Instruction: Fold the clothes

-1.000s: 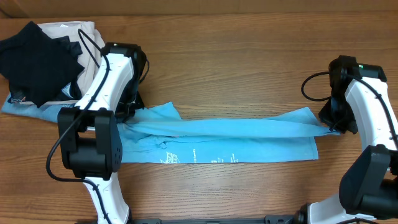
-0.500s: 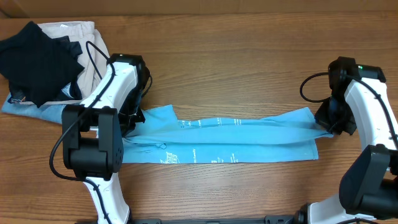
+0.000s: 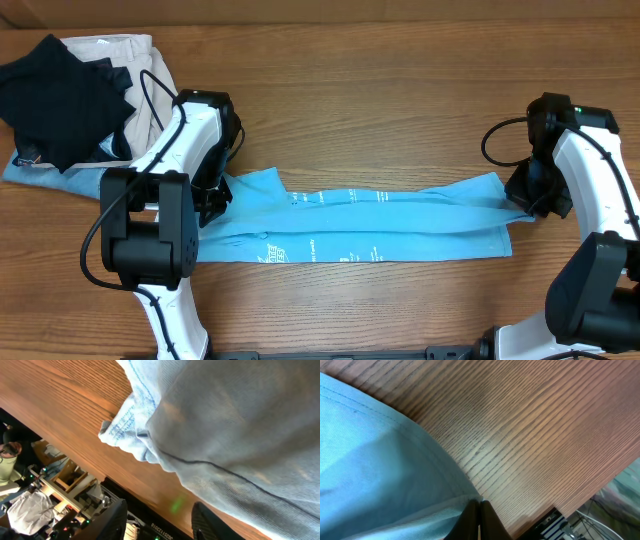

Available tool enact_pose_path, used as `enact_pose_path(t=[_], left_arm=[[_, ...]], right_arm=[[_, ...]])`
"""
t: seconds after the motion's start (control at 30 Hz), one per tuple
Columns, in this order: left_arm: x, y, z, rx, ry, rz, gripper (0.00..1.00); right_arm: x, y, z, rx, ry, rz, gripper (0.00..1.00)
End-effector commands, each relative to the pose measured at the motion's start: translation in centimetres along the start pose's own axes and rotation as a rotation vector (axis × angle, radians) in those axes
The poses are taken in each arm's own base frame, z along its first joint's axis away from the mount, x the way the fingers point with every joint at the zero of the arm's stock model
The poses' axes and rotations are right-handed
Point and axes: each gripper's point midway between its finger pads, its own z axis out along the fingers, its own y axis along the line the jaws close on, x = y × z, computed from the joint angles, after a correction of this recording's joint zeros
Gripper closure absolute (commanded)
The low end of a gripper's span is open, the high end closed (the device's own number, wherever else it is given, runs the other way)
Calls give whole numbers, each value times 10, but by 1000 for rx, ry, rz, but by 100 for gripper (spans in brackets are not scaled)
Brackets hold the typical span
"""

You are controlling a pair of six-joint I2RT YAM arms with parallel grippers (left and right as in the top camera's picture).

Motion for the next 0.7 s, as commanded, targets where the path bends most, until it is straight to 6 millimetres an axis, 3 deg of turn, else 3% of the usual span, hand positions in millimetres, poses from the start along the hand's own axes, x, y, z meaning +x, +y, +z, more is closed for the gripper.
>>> enact_pose_path(t=[0.0, 0.23, 0.47, 0.67], left_arm=[[-1, 0, -7, 11, -42, 10, 55], [-24, -13, -12, 73, -133, -28, 44], [-71, -34, -24, 180, -311, -22, 41], [-94, -51, -37, 255, -414, 38, 35]], right_arm=[[1, -3, -4, -11, -16, 7, 96], [2, -3, -3, -9, -13, 6, 96], [1, -2, -3, -12, -16, 7, 96], [0, 0, -3, -25, -17, 9, 96]])
